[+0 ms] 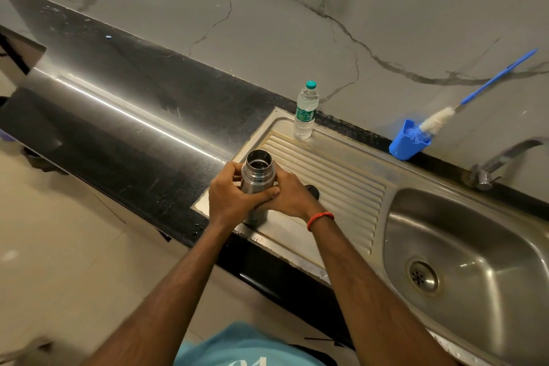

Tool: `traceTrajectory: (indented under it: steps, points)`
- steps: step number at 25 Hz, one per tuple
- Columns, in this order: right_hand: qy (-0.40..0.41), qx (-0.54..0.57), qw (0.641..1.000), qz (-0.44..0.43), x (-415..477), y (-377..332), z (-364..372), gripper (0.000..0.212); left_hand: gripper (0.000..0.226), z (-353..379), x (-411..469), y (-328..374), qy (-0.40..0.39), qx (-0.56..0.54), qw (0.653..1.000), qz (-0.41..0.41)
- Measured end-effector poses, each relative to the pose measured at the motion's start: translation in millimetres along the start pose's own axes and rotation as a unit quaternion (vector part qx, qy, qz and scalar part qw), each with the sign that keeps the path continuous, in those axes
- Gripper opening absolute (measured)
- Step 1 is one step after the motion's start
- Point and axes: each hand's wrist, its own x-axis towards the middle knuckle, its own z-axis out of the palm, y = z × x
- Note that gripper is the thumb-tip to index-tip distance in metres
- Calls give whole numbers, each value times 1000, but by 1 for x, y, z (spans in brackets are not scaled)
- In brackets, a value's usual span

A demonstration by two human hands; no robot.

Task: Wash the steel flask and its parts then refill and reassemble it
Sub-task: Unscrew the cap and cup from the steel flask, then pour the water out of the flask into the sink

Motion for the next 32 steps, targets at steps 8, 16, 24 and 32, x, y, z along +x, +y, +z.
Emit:
traceTrajectory:
  steps: [8, 16, 24, 32]
  points:
    - [127, 56, 988, -62, -7, -16, -3, 82, 71, -8, 19, 41, 7, -40, 999, 5]
    - [186, 24, 979, -80, -30, -40, -62, 87, 66, 19, 34, 99, -21, -102, 993, 54]
    - [246, 18, 967, -63, -94, -29, -127, 84, 68, 71, 18, 156, -114, -136, 980, 89]
    - [308, 36, 950, -26, -177, 6, -186, 91, 71, 145, -14, 216, -215, -153, 961, 77]
